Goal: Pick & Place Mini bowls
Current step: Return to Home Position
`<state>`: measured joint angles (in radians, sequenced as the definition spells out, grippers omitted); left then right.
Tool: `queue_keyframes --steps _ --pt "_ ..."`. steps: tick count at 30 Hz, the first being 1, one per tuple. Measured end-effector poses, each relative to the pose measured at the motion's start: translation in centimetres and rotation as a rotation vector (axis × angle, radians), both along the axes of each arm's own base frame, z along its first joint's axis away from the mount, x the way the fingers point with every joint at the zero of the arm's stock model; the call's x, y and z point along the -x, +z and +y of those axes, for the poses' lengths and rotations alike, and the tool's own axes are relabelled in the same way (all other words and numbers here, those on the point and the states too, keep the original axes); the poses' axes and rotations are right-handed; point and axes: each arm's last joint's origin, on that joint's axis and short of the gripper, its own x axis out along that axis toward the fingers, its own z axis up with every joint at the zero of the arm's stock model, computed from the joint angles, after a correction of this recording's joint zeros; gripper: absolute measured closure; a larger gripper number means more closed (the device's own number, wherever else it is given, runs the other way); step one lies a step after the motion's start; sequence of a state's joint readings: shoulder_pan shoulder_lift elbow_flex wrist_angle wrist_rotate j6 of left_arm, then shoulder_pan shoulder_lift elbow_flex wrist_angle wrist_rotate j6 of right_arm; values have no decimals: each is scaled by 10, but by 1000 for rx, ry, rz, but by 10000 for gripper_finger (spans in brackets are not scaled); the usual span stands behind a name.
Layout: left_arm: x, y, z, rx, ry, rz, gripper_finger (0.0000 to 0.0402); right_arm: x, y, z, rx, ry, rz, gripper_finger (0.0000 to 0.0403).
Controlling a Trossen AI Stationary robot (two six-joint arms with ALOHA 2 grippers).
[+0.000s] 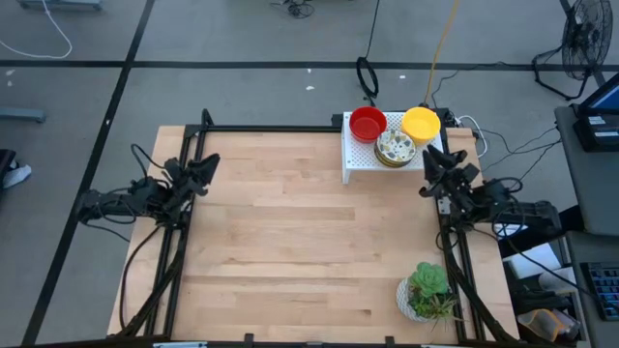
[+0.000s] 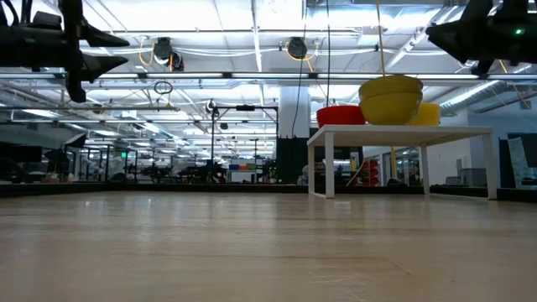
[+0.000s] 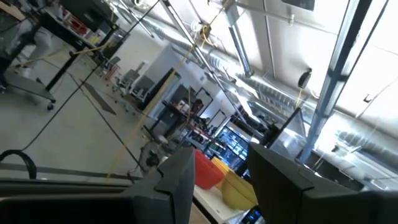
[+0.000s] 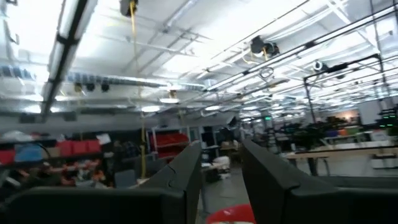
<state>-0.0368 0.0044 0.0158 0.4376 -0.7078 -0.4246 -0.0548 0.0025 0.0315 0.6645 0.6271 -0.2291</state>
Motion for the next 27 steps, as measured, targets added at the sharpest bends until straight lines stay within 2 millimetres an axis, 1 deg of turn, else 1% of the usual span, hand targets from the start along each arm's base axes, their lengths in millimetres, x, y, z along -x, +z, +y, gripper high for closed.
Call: queue_keyframes --steps 14,27 --pt "0 0 1 -1 7 3 252 4 -2 -14 -4 -192 27 300" --pt "0 0 1 -1 7 3 252 4 -2 -14 -4 -197 27 300"
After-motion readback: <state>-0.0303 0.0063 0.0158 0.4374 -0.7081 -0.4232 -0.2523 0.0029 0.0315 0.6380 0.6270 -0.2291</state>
